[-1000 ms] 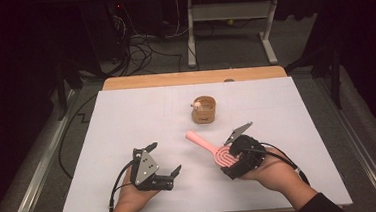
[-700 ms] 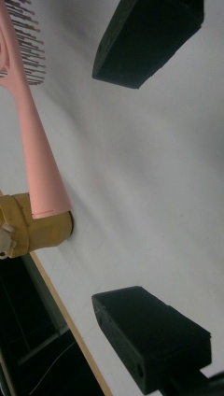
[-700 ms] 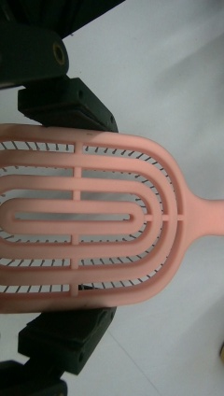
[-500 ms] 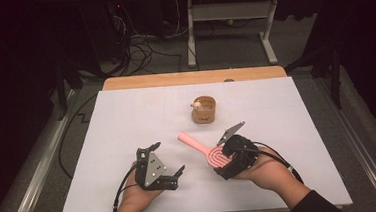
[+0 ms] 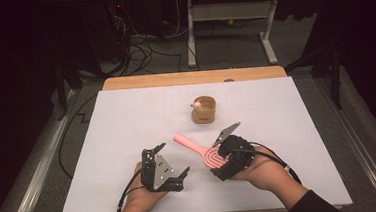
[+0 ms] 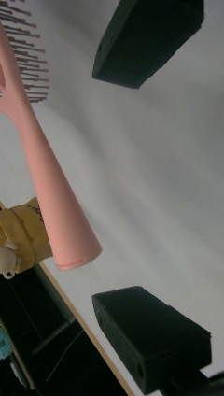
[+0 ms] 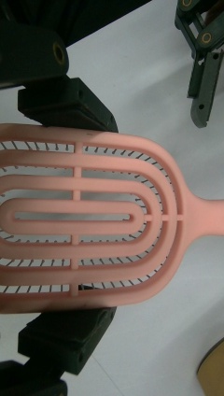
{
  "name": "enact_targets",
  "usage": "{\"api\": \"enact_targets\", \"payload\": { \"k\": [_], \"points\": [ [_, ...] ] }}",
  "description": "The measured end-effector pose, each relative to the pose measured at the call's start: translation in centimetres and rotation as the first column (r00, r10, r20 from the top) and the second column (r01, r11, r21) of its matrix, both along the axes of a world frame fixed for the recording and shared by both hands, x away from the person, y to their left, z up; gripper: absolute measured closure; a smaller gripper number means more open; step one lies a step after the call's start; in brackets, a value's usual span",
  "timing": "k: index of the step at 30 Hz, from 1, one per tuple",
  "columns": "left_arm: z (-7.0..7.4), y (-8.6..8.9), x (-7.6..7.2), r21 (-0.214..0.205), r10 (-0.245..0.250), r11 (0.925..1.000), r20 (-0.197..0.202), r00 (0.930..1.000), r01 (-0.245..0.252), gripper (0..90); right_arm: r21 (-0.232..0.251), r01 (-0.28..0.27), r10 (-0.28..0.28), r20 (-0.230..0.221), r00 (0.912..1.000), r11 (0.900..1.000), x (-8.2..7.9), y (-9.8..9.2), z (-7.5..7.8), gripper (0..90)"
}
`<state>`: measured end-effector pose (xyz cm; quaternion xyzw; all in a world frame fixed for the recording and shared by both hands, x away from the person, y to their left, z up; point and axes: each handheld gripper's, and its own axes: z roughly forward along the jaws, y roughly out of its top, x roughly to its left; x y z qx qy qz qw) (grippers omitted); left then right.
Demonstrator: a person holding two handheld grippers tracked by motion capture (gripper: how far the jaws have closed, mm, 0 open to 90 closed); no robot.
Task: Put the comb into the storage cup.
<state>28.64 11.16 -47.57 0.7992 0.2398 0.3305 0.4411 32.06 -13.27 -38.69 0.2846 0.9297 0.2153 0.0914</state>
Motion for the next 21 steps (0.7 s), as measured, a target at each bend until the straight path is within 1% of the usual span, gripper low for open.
{"api": "enact_targets", "payload": {
  "k": [3, 10, 16, 21],
  "points": [
    [0.0, -0.4, -0.1, 0.020, -0.006, 0.9998, 0.013, 0.9999, 0.005, 0.0, -0.005, -0.004, 0.004, -0.001, 1.0000, 1.0000, -0.1, 0.1, 0.0, 20.2],
    [-0.3, -1.0, -0.2, 0.053, -0.014, 0.9985, 0.024, 0.9996, 0.013, 0.0, -0.010, -0.018, 0.018, -0.009, 0.9998, 0.9998, 0.0, 0.5, -0.4, 20.2],
    [-0.5, -1.2, -0.1, 0.062, -0.014, 0.9980, 0.023, 0.9996, 0.012, 0.0, -0.020, -0.015, 0.015, -0.011, 0.9998, 0.9997, 0.2, 0.7, -0.7, 20.2],
    [-0.5, -1.2, 0.0, 0.065, 0.003, 0.9979, 0.024, 0.9997, -0.005, 0.0, -0.022, -0.028, 0.028, -0.011, 0.9995, 0.9994, 0.3, 1.1, -0.9, 20.1]
  ]
}}
